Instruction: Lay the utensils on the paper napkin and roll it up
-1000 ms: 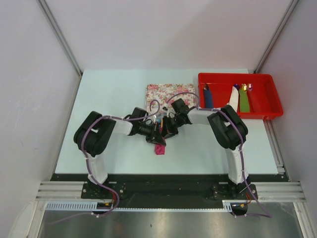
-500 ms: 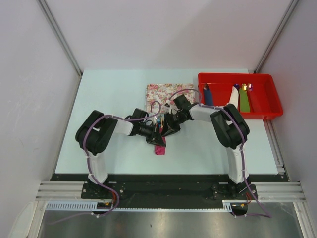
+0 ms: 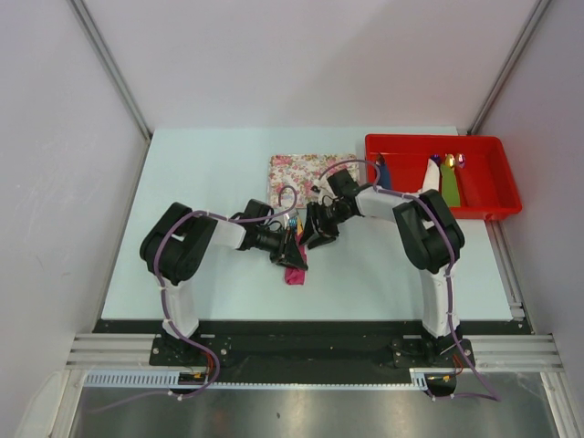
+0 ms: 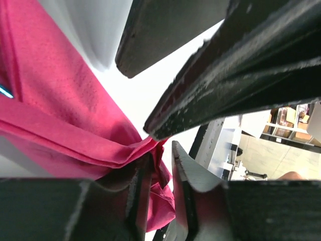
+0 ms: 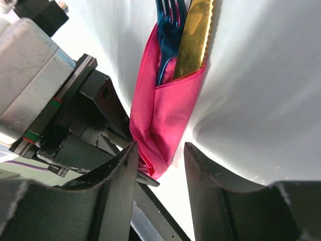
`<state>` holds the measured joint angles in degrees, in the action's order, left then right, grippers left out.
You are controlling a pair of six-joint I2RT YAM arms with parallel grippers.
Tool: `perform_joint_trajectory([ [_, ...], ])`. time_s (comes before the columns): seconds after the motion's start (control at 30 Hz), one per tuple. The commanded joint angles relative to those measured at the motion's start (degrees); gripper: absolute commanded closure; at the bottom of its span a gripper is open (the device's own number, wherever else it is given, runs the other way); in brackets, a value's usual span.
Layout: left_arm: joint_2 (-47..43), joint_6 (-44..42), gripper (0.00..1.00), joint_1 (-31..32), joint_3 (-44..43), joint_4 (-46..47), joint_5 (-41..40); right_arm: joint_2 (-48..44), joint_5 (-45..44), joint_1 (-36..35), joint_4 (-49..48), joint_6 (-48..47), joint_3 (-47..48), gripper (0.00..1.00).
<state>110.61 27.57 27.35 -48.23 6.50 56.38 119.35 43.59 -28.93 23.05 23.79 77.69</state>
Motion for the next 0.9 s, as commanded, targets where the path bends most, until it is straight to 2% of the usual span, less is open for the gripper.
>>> perform_joint_trajectory([
  [0.0, 2.68, -2.44, 0.70, 0.95, 1.47, -3.43, -4.88, -0.35, 2.37, -0.16, 0.77, -0.85, -0.43, 0.52],
  [0.23, 2.77, -2.61, 0.66, 0.95, 1.12, -3.25, -4.96, -0.79, 4.83, -1.04, 0.33, -1.82, -1.58, 0.53],
  [0.37, 2.51, -2.79, 0.60, 0.95, 0.94, -3.16, -4.96, -0.52, 5.27, -1.83, 1.38, -3.75, -1.58, 0.53],
  [0.47, 2.51, -2.88, 0.60, 0.95, 0.77, -3.34, -4.79, -0.08, 4.83, -2.45, 2.26, -5.42, -1.49, 0.58],
  [0.57, 1.90, -3.14, 0.60, 0.95, 0.59, -3.08, -4.79, 0.79, 3.78, -2.45, 3.40, -7.17, -1.14, 0.69],
  [0.6, 1.54, -3.23, 0.59, 0.95, 0.59, -2.90, -4.79, 0.97, 3.61, -2.28, 3.84, -7.70, -1.14, 0.78],
  [0.73, -2.58, -2.88, 0.57, 0.77, 1.12, -0.44, -3.74, 2.03, 1.68, -2.01, 5.16, -9.99, -0.96, 0.97],
  [0.77, -4.50, -2.88, 0.55, 0.42, 1.29, 0.26, -3.21, 2.11, 1.24, -1.92, 5.43, -10.34, -0.96, 1.00],
  [0.87, -7.94, -1.65, 0.50, -1.24, 2.78, 2.89, -1.45, 2.11, 0.62, -1.75, 5.52, -10.78, -1.22, 1.00],
])
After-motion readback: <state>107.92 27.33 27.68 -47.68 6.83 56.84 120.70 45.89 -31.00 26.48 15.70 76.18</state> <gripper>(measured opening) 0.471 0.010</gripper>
